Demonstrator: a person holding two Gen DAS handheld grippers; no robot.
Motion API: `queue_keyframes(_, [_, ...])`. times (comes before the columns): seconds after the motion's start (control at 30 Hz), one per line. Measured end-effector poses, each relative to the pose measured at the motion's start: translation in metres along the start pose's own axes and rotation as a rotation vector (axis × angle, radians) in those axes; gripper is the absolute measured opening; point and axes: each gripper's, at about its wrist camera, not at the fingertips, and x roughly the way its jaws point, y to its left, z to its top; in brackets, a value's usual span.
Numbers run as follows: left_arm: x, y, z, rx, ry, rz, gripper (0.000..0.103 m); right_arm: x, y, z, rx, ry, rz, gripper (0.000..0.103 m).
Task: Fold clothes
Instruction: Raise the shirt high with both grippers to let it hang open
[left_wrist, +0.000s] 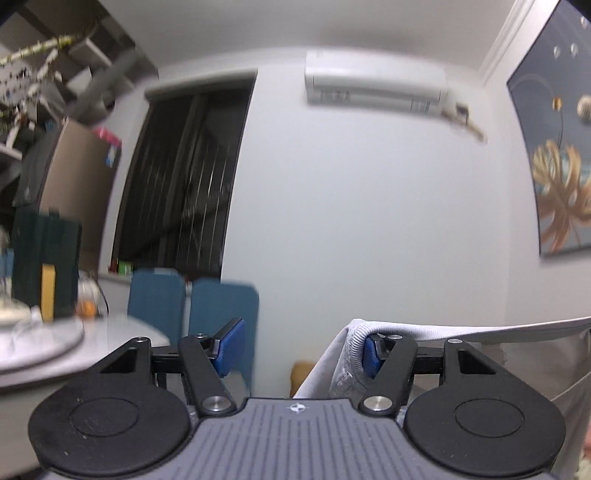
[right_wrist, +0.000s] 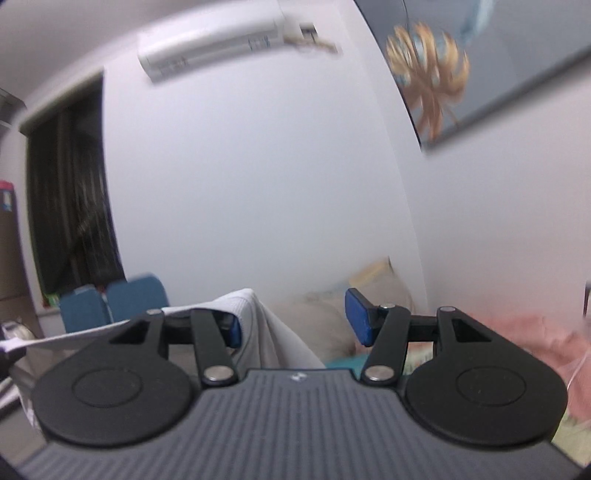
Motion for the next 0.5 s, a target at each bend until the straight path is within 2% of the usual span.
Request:
queue_keyframes(0.1, [-0.028,-0.004,0.05,0.002,-0.065,-0.004,0.065,-0.042,0.008,0.043,-0.044,-0.084,0.018,0.056])
queue_keyframes(0.3, [-0.132,0.003,0.138,-0.033,-0.155,-0.022,0.065,-0.136,0.02,0.116,-0.11,-0.191,0.033,0.056])
queue_keyframes(0.43, [-0.184,0.012,0.182,-0.045,-0.167,-0.034,0.066,-0.192,0.024,0.147,-0.121,-0.195,0.052,0.056])
queue_keyframes(0.5, [-0.184,0.016,0.186,-0.044,-0.131,-0.055,0.066,-0.209,0.025,0.151,-0.111,-0.166,0.06,0.056])
